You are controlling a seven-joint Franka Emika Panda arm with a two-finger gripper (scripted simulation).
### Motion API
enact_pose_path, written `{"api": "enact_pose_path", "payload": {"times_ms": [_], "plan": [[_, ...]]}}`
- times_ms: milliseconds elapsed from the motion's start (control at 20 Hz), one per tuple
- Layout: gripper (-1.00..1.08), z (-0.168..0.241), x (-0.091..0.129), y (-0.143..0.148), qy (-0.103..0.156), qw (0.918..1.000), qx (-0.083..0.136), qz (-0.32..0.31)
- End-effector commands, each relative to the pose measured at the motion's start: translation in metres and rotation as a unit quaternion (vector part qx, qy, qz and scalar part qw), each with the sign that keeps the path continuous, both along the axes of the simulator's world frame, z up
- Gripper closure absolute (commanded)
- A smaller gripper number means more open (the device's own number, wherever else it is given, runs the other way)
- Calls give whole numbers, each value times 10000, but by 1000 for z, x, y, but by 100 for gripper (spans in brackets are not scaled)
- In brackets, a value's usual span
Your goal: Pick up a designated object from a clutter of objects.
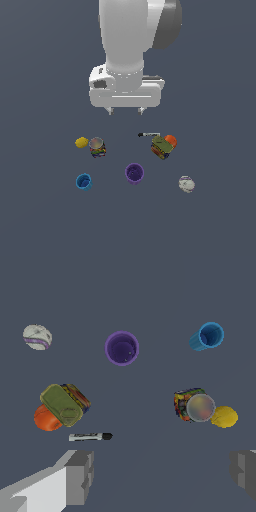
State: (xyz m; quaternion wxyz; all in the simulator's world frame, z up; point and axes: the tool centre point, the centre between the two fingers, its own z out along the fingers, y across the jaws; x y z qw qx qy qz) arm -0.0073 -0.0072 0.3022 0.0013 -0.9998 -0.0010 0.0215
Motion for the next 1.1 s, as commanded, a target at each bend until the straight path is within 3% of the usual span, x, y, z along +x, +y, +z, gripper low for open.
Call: {"api": "enact_pose_path", "payload": {"times_ms": [0, 500, 1050], "plan": [[-92, 0, 0, 0, 0, 10000, 0, 0], [-92, -8, 0, 1, 68, 9997, -183, 126], [-92, -24, 4, 14, 47, 9989, -191, 424]]}}
